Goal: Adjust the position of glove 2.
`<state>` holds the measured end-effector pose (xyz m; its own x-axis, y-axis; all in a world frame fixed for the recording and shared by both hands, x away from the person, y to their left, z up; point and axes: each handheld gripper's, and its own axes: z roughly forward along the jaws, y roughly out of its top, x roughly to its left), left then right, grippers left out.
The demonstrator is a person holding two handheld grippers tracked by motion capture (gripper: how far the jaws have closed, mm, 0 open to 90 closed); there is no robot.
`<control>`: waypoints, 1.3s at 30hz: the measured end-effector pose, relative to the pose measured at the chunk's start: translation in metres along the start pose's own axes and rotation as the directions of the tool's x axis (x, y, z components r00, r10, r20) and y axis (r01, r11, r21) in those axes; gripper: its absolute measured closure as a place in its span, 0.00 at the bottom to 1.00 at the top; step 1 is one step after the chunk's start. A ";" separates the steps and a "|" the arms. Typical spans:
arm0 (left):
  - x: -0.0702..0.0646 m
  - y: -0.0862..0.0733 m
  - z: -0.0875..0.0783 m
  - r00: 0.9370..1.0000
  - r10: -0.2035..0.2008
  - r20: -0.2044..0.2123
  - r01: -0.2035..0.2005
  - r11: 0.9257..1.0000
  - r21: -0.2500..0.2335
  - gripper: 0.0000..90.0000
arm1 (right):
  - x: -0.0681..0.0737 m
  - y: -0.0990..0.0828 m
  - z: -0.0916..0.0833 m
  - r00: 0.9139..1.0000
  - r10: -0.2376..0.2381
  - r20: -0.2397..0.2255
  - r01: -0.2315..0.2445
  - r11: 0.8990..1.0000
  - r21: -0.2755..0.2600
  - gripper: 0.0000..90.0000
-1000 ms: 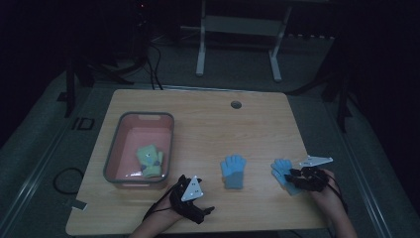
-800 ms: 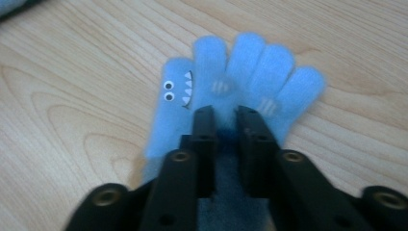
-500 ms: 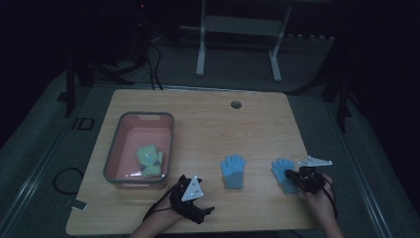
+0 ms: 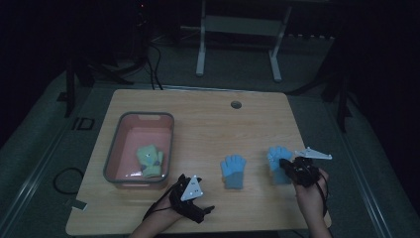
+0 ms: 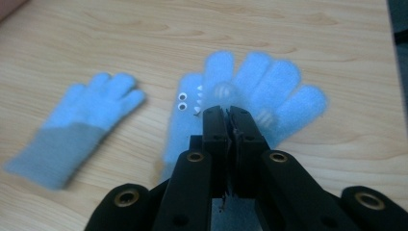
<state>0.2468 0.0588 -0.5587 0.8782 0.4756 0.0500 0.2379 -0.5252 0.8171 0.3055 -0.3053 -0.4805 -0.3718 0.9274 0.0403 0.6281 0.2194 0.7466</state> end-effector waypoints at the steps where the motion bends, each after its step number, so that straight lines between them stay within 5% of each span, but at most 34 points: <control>1: 0.000 0.000 0.000 1.000 0.002 0.001 -0.002 1.000 0.001 0.03 | 0.003 -0.001 0.001 1.000 -0.004 0.000 0.004 1.000 0.004 0.96; 13: -0.001 0.000 0.000 1.000 0.007 0.001 -0.007 1.000 0.005 0.03 | 0.009 -0.017 0.042 1.000 0.021 -0.005 -0.021 0.996 0.089 0.96; 21: -0.003 0.000 0.000 1.000 0.020 0.001 -0.020 1.000 0.009 0.03 | 0.005 -0.026 0.062 0.999 0.011 0.042 -0.017 0.991 0.136 0.88; 35: -0.001 -0.001 -0.002 1.000 0.012 -0.009 -0.012 1.000 0.005 0.03 | 0.006 -0.021 0.049 1.000 -0.026 0.016 0.024 0.992 0.125 0.77; 39: 0.000 -0.001 -0.003 1.000 0.018 -0.010 -0.018 1.000 0.010 0.03 | -0.003 -0.016 0.040 0.998 -0.048 -0.040 0.053 0.992 0.116 0.72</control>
<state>0.2452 0.0611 -0.5576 0.8782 0.4731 0.0708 0.2260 -0.5408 0.8102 0.3239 -0.2996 -0.5194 -0.4286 0.9030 0.0305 0.6828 0.3017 0.6654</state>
